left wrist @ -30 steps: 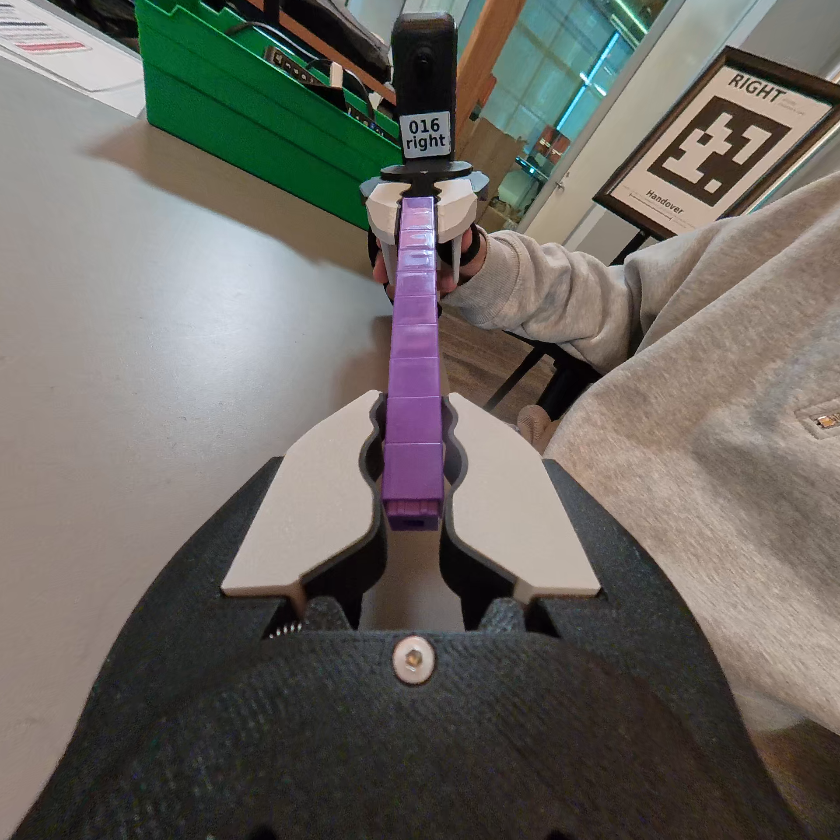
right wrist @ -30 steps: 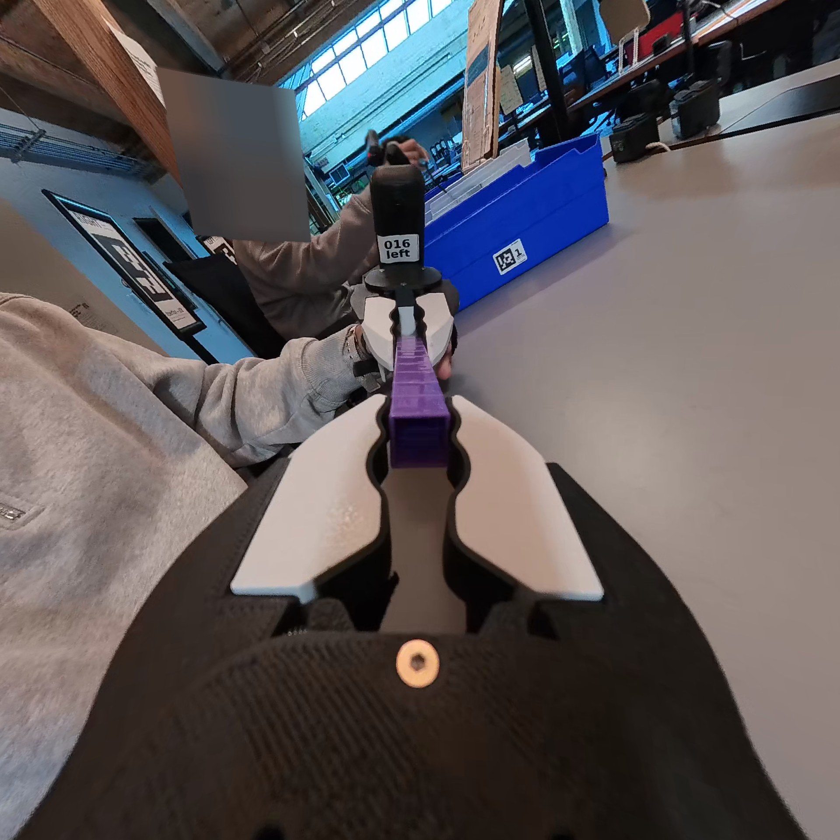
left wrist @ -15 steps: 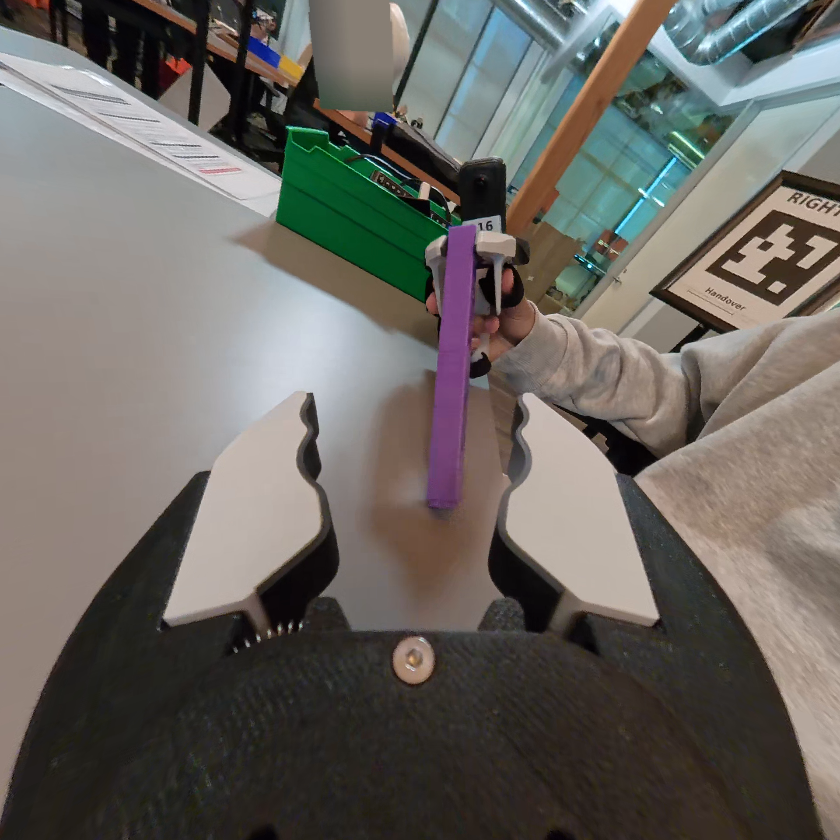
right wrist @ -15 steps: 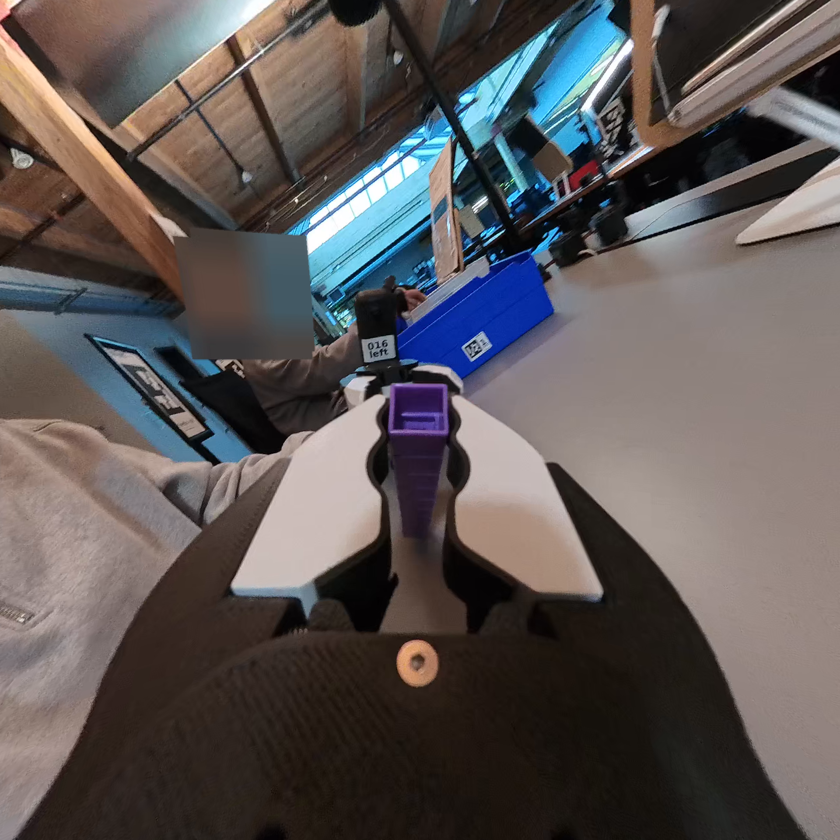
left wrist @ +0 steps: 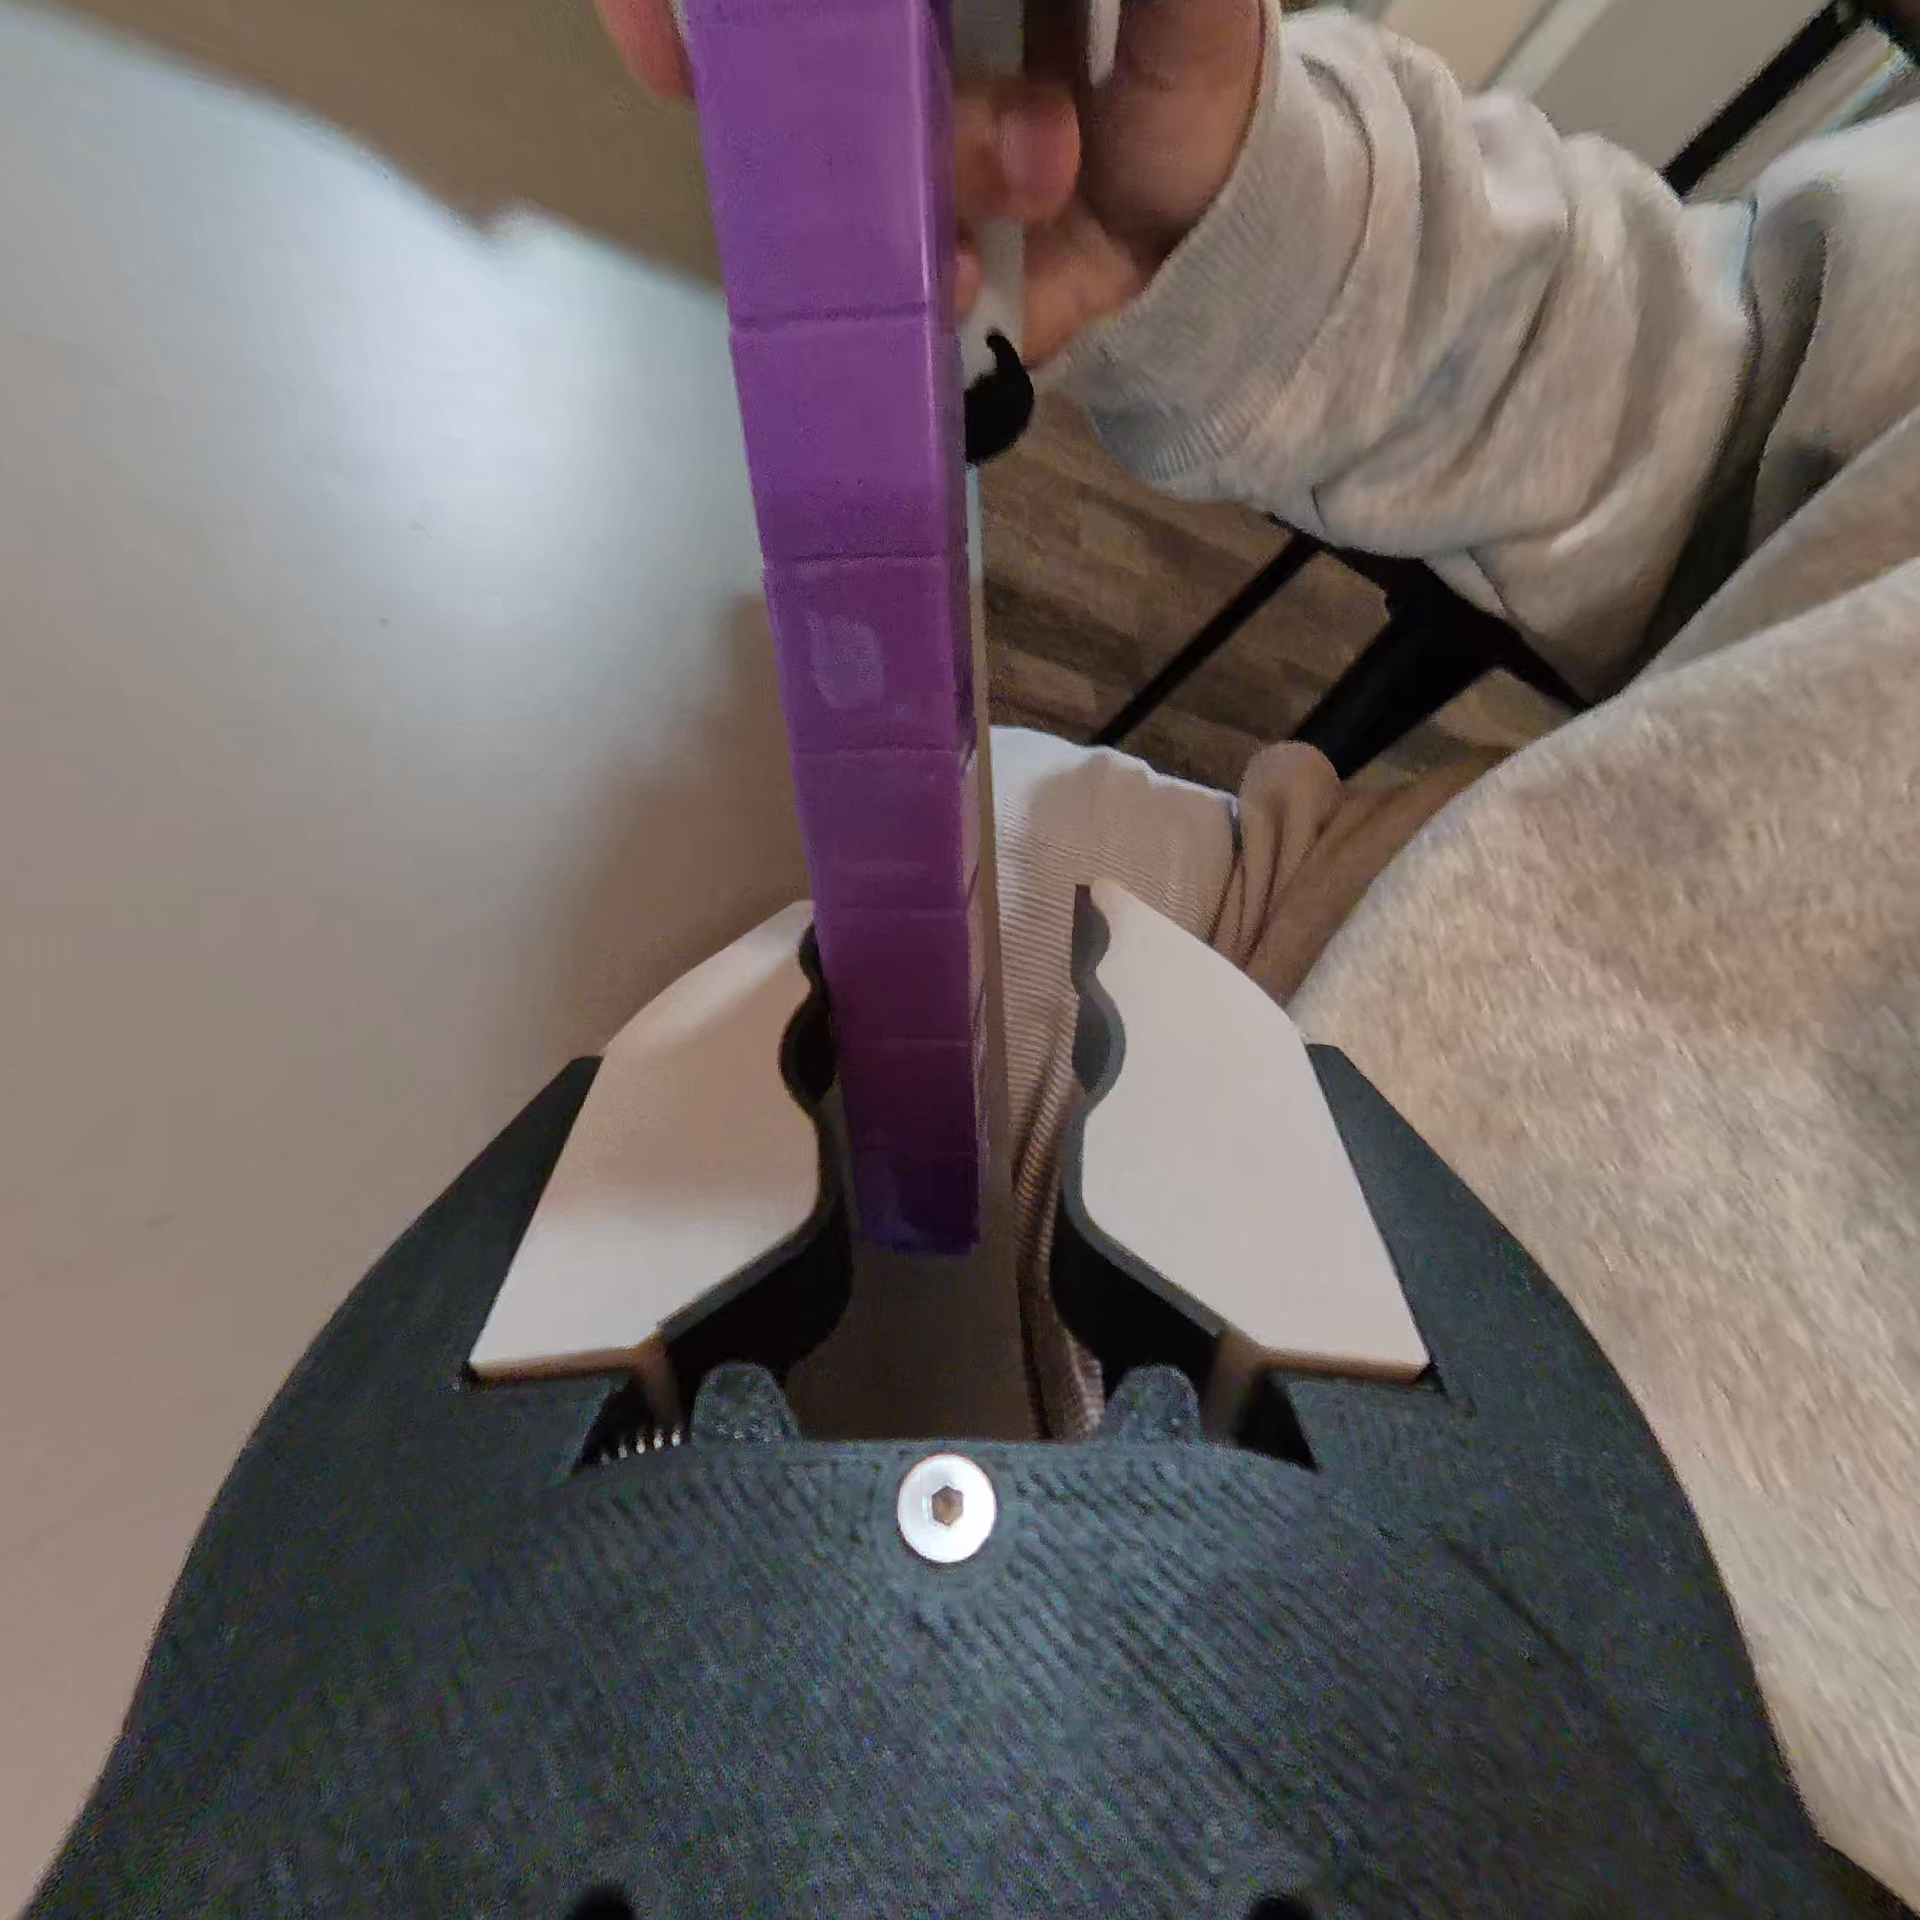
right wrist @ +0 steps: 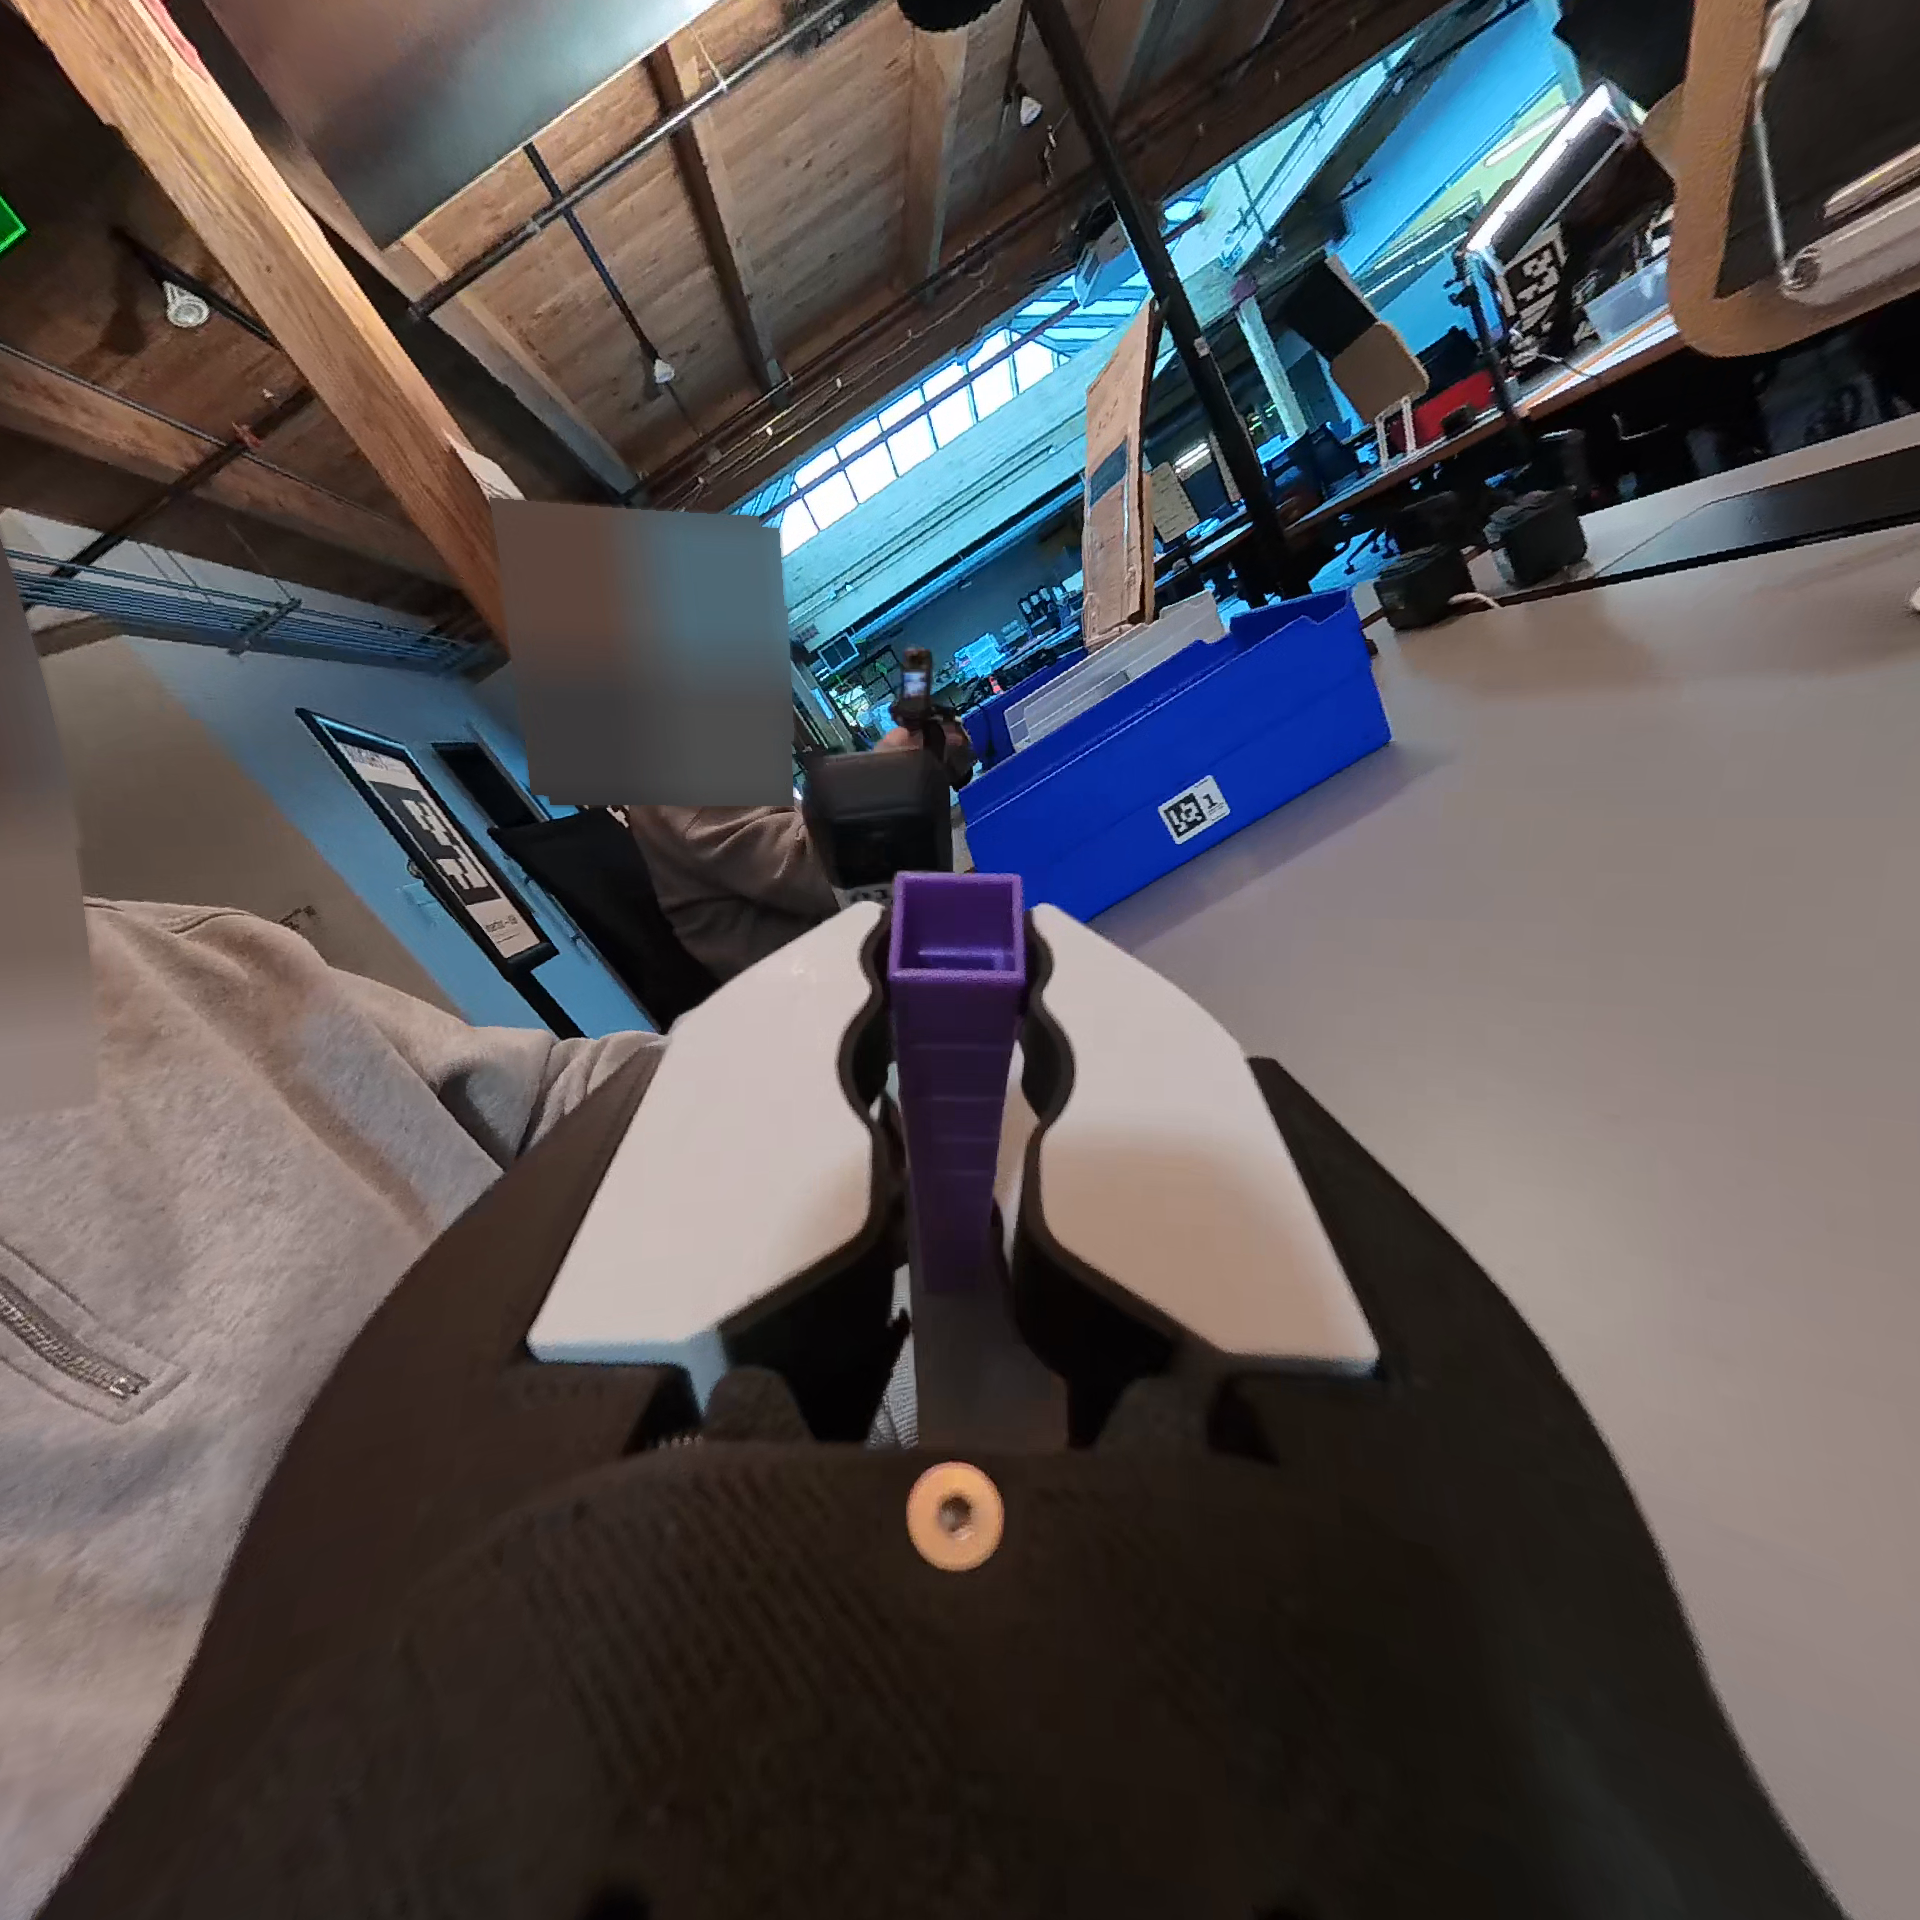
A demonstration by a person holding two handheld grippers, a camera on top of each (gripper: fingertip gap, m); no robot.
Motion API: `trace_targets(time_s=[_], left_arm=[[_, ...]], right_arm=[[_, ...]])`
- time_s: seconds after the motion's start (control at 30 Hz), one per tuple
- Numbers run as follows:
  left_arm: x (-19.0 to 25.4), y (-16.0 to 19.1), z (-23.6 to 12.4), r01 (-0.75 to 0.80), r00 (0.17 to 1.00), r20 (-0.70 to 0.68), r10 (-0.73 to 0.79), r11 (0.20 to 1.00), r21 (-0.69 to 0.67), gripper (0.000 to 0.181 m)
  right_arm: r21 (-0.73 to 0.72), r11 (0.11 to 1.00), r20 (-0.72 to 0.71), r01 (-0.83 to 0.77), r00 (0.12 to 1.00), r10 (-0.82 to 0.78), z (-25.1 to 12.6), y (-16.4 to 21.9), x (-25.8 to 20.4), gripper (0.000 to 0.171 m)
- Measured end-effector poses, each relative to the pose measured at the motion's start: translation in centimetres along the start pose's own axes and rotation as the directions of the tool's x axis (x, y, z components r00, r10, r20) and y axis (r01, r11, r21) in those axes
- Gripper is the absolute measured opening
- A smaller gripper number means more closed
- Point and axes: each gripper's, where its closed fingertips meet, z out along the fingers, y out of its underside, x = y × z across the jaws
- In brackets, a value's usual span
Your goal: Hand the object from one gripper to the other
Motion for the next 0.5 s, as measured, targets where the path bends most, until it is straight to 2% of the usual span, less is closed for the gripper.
trace_targets(time_s=[0.13,0.27,0.5], left_arm=[[0.0,0.0,-0.6,0.020,1.000,-0.022,-0.020,0.999,0.025,0.050],[-0.3,-0.2,-1.3,0.034,0.999,-0.029,-0.033,0.998,0.048,0.035],[0.9,-0.7,0.6,0.049,0.998,-0.052,-0.046,0.998,0.049,0.056]], right_arm=[[0.026,0.999,0.005,-0.019,1.000,0.019,-0.7,-0.7,0.0,0.022],[0.054,0.998,0.001,-0.030,1.000,0.030,-1.2,-1.3,0.2,0.022],[0.047,0.999,-0.003,-0.002,1.000,0.002,-0.1,-1.0,-0.6,0.022]])
